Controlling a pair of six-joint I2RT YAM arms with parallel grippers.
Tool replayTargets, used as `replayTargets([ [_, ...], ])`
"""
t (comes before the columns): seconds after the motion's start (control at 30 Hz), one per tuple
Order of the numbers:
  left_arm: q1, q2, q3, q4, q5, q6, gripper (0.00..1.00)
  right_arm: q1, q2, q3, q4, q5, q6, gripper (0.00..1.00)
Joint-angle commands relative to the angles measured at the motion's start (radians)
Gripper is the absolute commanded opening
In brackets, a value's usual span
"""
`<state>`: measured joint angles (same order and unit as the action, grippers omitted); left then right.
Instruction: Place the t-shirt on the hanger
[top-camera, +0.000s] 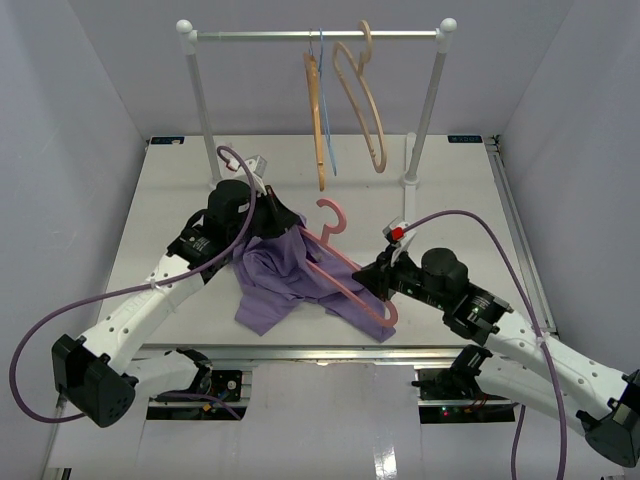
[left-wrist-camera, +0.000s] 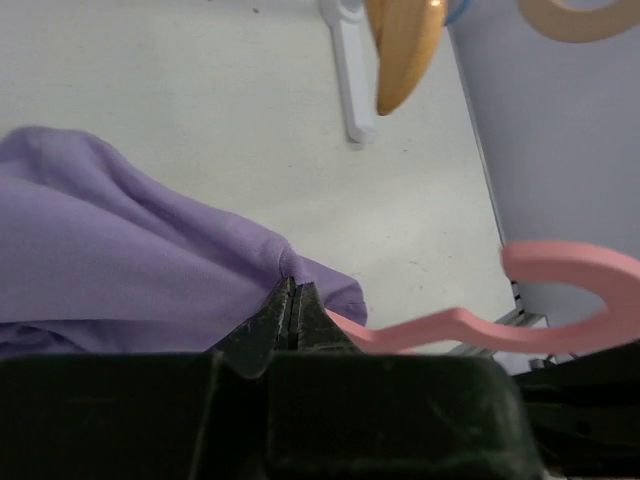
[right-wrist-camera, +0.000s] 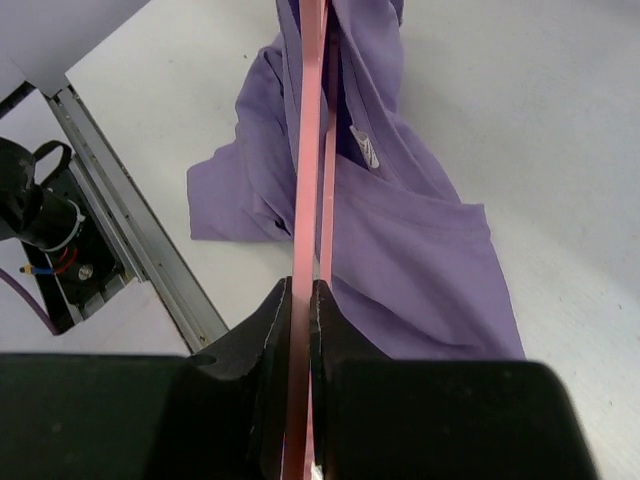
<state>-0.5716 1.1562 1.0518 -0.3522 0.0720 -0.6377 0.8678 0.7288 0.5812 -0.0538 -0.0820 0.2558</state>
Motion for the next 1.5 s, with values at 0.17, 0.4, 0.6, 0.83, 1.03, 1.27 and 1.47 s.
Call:
replayTargets([
  [0.17,-0.013,-0.122,0.007,0.067,0.251,-0.053,0.0,0.043,0.122,0.012,0.439,0.036,-0.007,0.08],
  [0.4,-0.013,-0.185,0.046,-0.024,0.395,0.082,0.41,0.045,0.081,-0.106,0.634,0.009,-0.027,0.08],
  [0.6,-0.013,-0.21,0.234,-0.193,0.334,0.33,0.45,0.045,-0.002,-0.274,0.806,-0.04,-0.019,0.08],
  [0.83,-0.013,-0.208,0.347,-0.366,0.229,0.814,0.41,0.044,-0.056,-0.362,0.914,-0.12,-0.01,0.08],
  [1.03,-0.016,-0.077,0.497,-0.612,0.337,1.148,0.48,0.044,-0.129,-0.376,0.853,-0.222,-0.018,0.08],
  [1.27,-0.07,-0.001,0.524,-0.78,0.424,1.248,0.52,0.043,-0.184,-0.373,0.784,-0.275,-0.038,0.08],
  [1.47,-0.082,-0.019,0.506,-0.837,0.479,1.289,0.53,0.045,-0.171,-0.357,0.757,-0.283,-0.049,0.08],
])
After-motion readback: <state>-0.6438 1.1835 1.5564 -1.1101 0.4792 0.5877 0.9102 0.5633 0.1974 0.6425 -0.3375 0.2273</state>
